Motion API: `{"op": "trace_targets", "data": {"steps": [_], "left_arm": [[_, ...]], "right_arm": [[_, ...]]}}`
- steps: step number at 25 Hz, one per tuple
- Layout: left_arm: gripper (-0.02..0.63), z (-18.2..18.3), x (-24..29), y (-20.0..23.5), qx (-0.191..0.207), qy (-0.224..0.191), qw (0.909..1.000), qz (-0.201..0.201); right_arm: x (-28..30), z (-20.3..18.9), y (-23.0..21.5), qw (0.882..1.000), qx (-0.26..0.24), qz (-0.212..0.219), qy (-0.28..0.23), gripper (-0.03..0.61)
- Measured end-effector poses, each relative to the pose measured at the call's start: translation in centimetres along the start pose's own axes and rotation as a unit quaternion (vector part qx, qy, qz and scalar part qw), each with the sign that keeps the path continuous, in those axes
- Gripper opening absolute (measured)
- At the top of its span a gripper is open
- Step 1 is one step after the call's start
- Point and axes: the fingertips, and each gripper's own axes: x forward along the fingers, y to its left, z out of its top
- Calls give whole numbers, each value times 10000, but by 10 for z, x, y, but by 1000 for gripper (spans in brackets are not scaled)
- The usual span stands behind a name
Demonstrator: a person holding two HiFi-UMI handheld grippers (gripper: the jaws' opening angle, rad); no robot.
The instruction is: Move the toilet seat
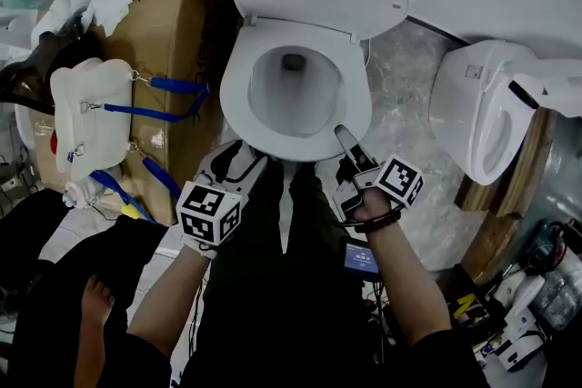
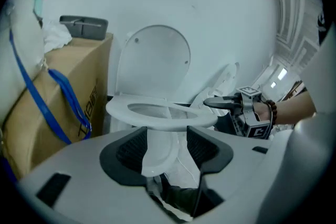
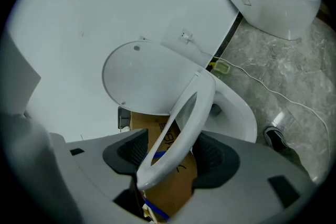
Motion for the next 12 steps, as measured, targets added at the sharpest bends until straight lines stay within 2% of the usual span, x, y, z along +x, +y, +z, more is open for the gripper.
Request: {"op": "trace_targets", "data": {"steps": [7, 12], "left_arm": [[239, 51, -9, -7, 972, -270, 9947, 181], [239, 81, -12, -7, 1578, -355, 9862, 359]], "right_arm": [[-4, 24, 40, 9995, -76, 136, -282, 279], [-5, 37, 69, 9984, -173, 227, -495, 279]]}}
